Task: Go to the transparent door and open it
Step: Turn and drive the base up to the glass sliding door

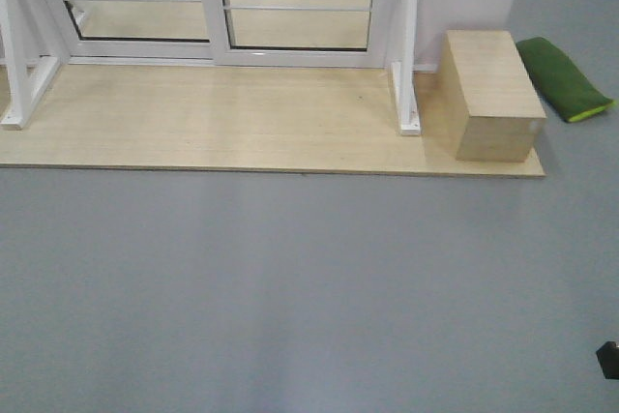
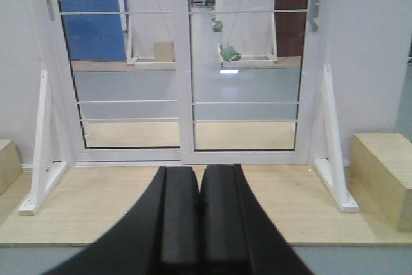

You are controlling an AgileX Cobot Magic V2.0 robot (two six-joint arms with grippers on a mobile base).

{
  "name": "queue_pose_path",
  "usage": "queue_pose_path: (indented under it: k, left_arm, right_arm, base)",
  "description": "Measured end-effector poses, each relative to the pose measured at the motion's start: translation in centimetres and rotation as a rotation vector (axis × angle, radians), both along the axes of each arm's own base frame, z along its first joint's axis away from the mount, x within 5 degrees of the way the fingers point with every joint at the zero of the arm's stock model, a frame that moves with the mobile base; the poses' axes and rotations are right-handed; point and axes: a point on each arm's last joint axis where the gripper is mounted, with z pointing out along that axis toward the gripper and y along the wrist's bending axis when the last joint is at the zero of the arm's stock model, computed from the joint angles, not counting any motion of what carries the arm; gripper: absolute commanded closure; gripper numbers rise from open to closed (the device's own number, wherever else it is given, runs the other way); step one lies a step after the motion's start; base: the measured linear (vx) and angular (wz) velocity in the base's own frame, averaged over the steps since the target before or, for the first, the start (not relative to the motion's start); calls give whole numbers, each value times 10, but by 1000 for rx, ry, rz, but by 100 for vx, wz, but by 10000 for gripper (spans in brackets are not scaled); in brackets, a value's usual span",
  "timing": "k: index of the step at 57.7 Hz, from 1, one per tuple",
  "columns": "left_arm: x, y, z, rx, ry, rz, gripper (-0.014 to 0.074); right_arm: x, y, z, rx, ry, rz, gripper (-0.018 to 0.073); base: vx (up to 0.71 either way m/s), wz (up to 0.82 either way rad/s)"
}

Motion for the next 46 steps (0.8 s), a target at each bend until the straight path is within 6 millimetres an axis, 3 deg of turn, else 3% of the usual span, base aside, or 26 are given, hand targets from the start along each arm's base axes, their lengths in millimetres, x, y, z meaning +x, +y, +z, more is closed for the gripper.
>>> queue_pose_path:
  k: [21, 46]
  left_arm:
    - [0, 0, 0, 0, 0, 0, 603]
    - [0, 0, 0, 0, 0, 0, 603]
  right_arm:
    - [0, 0, 0, 0, 0, 0, 565]
    - [0, 0, 0, 0, 1, 0, 565]
  base:
    - [65, 24]
    - [62, -12]
